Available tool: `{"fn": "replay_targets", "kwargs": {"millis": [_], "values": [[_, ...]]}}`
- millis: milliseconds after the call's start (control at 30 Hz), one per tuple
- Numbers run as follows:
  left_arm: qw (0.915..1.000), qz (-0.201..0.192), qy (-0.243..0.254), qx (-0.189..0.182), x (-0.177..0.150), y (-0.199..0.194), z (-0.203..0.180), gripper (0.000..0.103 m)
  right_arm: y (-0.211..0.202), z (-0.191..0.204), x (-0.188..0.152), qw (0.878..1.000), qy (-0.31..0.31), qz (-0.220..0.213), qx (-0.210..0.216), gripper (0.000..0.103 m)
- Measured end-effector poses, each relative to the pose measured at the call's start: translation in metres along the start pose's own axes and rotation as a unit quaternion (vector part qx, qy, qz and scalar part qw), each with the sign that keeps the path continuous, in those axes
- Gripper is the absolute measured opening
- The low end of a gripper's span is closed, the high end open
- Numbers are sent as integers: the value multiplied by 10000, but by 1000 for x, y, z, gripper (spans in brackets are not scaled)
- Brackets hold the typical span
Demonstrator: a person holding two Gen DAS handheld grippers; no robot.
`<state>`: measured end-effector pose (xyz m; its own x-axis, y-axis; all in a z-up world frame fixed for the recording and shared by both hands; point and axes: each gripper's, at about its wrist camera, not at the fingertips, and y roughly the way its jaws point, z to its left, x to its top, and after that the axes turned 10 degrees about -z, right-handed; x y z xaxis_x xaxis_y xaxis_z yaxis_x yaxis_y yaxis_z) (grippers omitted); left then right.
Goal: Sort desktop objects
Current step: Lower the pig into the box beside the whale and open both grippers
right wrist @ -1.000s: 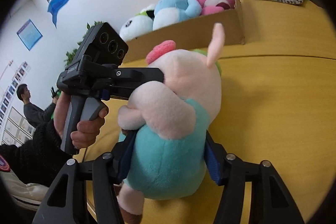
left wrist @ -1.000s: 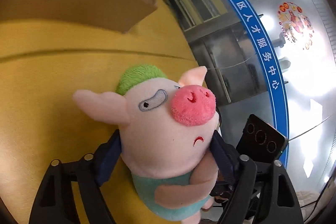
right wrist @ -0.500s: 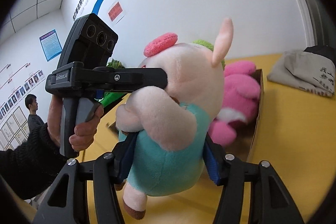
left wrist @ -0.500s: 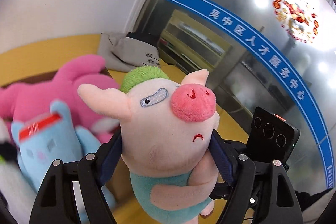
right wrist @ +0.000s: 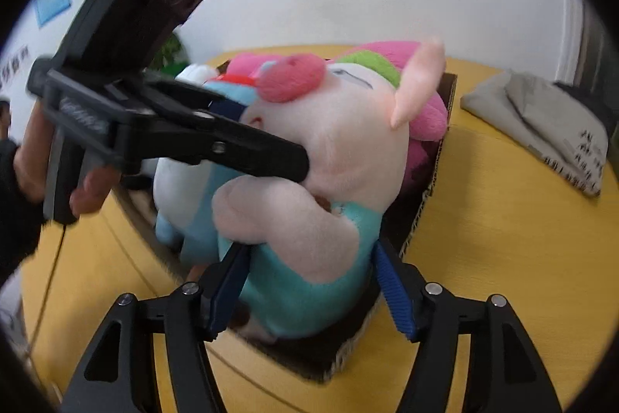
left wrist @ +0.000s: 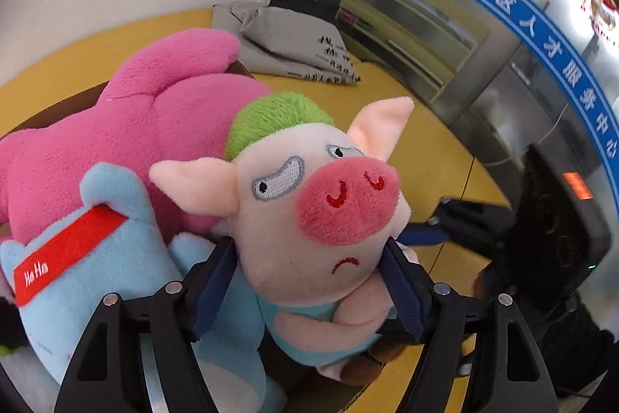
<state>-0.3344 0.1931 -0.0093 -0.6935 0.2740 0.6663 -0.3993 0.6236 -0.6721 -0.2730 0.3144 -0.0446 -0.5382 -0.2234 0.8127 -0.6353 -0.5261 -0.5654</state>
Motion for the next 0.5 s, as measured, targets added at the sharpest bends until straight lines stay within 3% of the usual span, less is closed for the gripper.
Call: {"fn": "replay_targets", "kwargs": {"millis": [133,233,333,400,500], "values": [[9999,-117,-20,-33,-4,-13,-4,77,-45,-24,8,9959,582,-686,96,65],[9988,-478,-46,-94,-2,-39,1,78,-48,-44,27,9892,1013,-1063,22,64],[9966,-781,-240,92,3,-61,16,86,-18,-41,42,9919,969,-818,2,46],[9963,-767,-291,249,3,-63,25,86,2,-39,52,9936,934,-637,-11,36],[9965,-667,-362,362,0,-55,35,86,33,-36,66,9954,880,-367,-32,33]]}}
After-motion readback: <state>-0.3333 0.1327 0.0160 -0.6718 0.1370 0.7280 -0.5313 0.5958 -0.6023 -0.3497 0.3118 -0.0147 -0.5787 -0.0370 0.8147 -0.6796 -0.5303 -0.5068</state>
